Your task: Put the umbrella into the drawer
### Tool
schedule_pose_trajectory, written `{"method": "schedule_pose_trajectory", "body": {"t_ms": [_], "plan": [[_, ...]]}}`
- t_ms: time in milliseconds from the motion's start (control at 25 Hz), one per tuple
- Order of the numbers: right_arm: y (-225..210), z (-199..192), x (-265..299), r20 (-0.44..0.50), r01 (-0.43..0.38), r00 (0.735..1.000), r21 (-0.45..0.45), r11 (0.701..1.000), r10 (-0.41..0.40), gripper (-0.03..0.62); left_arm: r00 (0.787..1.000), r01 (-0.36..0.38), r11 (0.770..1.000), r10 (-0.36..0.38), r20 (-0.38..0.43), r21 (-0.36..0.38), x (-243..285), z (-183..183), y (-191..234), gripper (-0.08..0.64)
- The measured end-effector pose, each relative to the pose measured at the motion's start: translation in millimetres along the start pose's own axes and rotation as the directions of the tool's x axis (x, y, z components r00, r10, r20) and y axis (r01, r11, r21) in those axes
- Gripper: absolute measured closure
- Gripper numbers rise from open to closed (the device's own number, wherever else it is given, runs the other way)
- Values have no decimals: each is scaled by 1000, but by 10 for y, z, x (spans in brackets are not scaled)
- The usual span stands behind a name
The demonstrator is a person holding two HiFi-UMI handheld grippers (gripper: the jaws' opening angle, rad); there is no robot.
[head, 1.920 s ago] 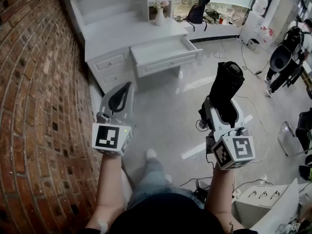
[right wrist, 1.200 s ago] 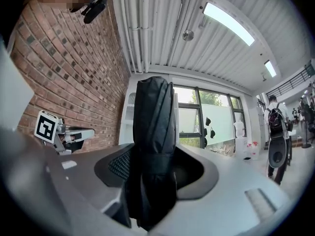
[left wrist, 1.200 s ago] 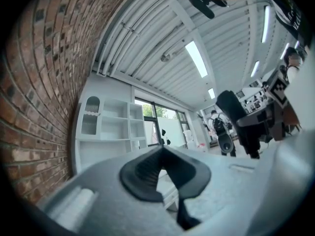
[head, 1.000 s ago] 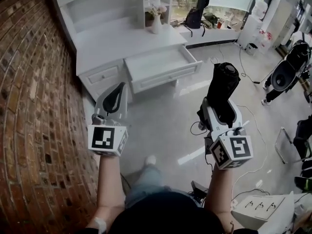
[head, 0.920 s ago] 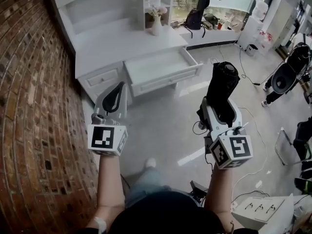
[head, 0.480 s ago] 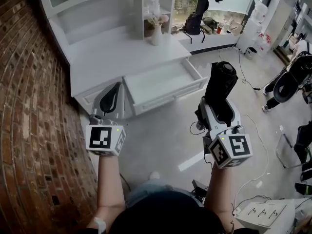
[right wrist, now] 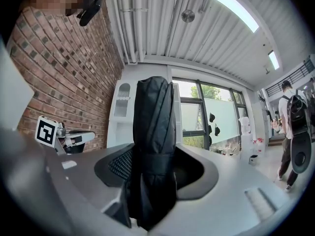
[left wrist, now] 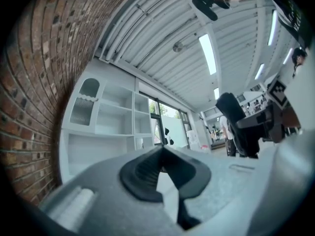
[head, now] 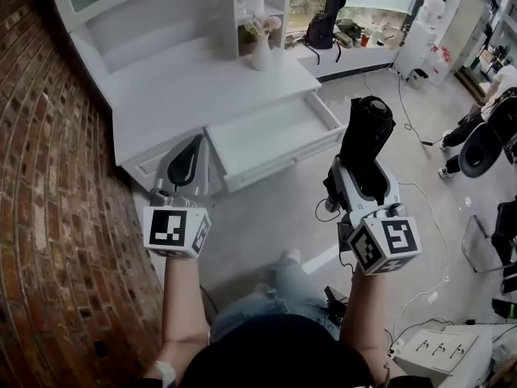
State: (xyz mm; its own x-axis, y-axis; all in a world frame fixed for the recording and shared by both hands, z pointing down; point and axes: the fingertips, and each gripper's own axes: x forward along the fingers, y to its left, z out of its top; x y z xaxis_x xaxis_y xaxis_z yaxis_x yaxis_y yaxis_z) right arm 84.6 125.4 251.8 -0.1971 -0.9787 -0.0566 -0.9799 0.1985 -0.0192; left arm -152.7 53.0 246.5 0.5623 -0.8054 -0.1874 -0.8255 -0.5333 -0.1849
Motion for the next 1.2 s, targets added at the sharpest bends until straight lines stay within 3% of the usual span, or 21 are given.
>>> {"method": "schedule_pose_trajectory", "body": {"t_ms": [480,1200], "plan": [[-356,-139,706,-9,-11,1000,44,999,12,351,1000,-8,1000,8,-17,9,601,-246,176,565],[-1432,-290,2608,-35,-73,996,102,992,77,351,997,-48,998,50,-56,31,2517,-652,689,565]]}}
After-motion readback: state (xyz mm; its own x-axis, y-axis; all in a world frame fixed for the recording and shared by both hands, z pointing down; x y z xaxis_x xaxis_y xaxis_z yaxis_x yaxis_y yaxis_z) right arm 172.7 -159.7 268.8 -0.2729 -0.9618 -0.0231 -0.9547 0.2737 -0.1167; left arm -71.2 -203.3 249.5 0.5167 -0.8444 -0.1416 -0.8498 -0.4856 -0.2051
